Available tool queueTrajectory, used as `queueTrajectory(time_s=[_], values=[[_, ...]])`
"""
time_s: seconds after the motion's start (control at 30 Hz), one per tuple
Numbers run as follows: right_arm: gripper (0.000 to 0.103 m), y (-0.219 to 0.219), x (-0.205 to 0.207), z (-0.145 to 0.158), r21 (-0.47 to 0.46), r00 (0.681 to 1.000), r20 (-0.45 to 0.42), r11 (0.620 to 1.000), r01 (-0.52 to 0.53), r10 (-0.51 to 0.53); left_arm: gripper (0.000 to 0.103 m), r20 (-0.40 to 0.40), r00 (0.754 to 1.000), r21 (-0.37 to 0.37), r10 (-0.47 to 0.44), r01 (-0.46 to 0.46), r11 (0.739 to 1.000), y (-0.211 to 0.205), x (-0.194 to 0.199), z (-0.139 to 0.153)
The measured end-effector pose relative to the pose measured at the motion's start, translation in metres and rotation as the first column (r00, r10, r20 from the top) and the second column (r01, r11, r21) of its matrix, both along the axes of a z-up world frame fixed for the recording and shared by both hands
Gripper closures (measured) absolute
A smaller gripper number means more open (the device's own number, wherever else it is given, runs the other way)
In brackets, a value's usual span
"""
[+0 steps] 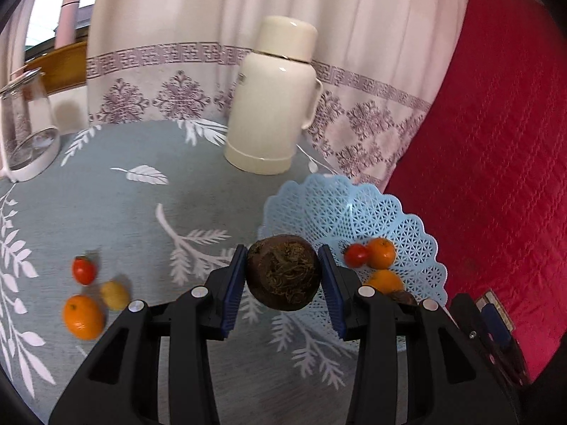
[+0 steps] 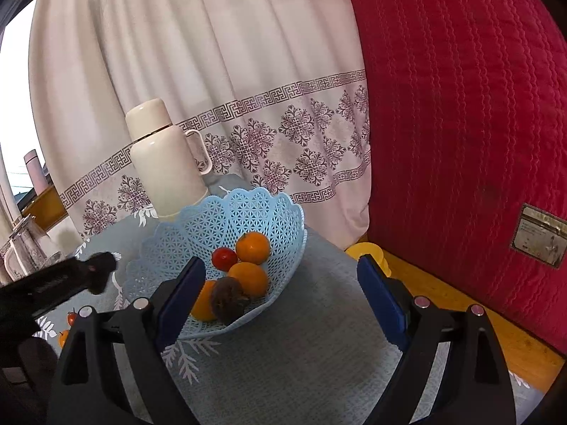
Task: Organize fruits
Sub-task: 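Carry the brown fruit over the basket and open the left tool, then move the open left tool back toward the orange on the cloth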
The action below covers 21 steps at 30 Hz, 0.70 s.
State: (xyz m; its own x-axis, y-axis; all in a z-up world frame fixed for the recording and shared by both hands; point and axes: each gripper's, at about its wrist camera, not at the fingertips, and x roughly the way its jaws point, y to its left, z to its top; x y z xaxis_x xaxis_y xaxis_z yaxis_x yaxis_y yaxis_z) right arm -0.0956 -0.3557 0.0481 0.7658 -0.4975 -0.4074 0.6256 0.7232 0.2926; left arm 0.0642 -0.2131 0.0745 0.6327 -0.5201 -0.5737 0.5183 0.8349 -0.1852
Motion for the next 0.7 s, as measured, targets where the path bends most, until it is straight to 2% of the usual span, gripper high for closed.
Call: queueTrajectory(time_s=[0.2, 0.3, 0.43, 0.53, 0.7], values=[[0.016, -0.001, 0.001, 0.000, 0.006, 1.000, 0.004, 1.000, -0.003, 0.003, 0.059, 0.007, 1.000, 0.027, -0.030, 0.030, 0.999, -0.017, 0.002, -0.007], [0.016, -0.001, 0.000, 0.000, 0.005, 1.000, 0.004, 1.000, -0.005, 0.005, 0.045, 0.007, 1.000, 0.029, -0.025, 0.025, 0.999, -0.018, 0.003, -0.008], [0.016, 0.000, 0.000, 0.000, 0.005, 1.000, 0.007, 1.000, -0.004, 0.004, 0.037, 0.005, 1.000, 0.025, -0.009, 0.009, 1.000, -0.012, 0.005, -0.006], [0.016, 0.000, 0.001, 0.001, 0.003, 1.000, 0.011, 1.000, -0.006, 0.006, 0.013, 0.009, 1.000, 0.016, 0.020, -0.020, 1.000, -0.004, 0.006, -0.003], [0.016, 0.003, -0.002, 0.002, -0.004, 0.999, 0.030, 1.000, -0.017, 0.018, 0.003, 0.030, 0.997, 0.009, 0.066, -0.067, 0.998, 0.009, 0.006, 0.003]])
